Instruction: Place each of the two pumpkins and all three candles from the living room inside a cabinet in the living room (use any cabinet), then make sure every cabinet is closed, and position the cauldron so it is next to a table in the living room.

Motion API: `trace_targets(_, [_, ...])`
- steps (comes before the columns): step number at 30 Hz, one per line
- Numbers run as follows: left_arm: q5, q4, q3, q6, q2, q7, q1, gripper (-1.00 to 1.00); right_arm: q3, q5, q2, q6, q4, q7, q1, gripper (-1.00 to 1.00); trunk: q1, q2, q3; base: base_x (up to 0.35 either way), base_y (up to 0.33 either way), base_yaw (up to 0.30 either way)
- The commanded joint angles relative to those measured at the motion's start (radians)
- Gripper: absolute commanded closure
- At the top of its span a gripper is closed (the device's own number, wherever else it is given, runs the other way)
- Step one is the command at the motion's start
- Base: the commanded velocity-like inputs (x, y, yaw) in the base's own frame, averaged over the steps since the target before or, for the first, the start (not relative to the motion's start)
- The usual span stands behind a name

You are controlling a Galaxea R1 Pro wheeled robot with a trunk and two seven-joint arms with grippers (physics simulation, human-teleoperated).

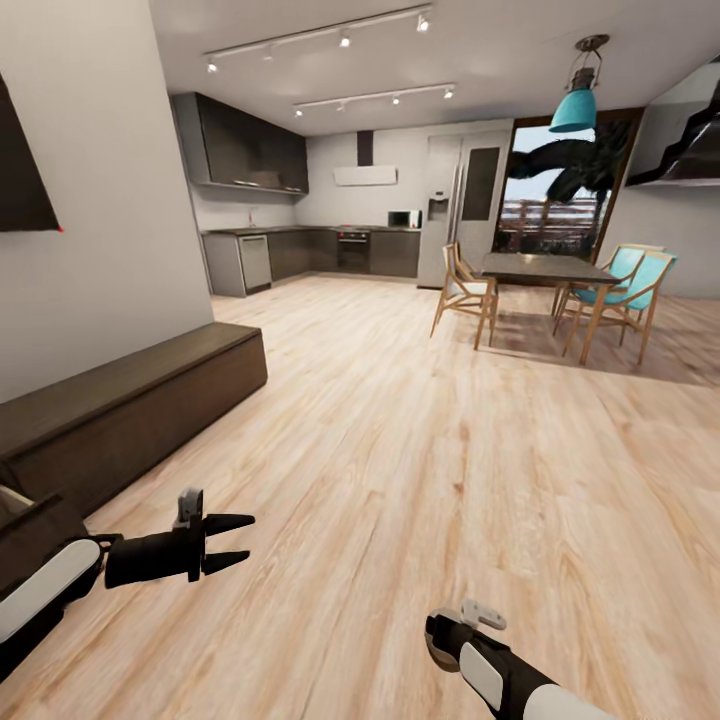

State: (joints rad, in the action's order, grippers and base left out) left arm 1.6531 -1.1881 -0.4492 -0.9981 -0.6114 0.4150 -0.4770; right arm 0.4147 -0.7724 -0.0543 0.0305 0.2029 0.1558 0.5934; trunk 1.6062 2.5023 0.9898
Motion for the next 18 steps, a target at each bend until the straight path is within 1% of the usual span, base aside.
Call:
trace_targets(1, [-0.004,0.001,-0.003,0.0,-0.001,0.009,-0.002,-1.0,0.009,-0.005,0.001,0.003,0.003,0.007,0.0,1.0,-0.001,0.0,0.002,-0.263,-0.163,0.253])
trace_targets(4, [-0.004,0.001,-0.003,0.0,-0.001,0.008,-0.002,-1.0,0.009,-0.005,0.001,0.003,0.003,0.007,0.0,1.0,-0.001,0.0,0.004,-0.184,-0.189,0.253])
trace_targets(7, [-0.005,0.001,-0.002,0.001,-0.002,0.008,-0.002,-1.0,0.009,-0.005,0.001,0.003,0.003,0.007,0.0,1.0,-0.001,0.0,0.007,-0.052,-0.108,0.253])
trace_targets(11, [-0.006,0.002,-0.002,0.001,-0.002,0.008,-0.002,-1.0,0.009,-0.005,0.001,0.003,0.003,0.007,0.0,1.0,-0.001,0.0,0.01,-0.008,-0.021,0.253])
trace_targets(18, [-0.007,0.001,-0.002,0.001,-0.002,0.008,-0.002,-1.0,0.009,-0.005,0.001,0.003,0.003,0.007,0.0,1.0,-0.001,0.0,0.016,0.055,0.019,0.253])
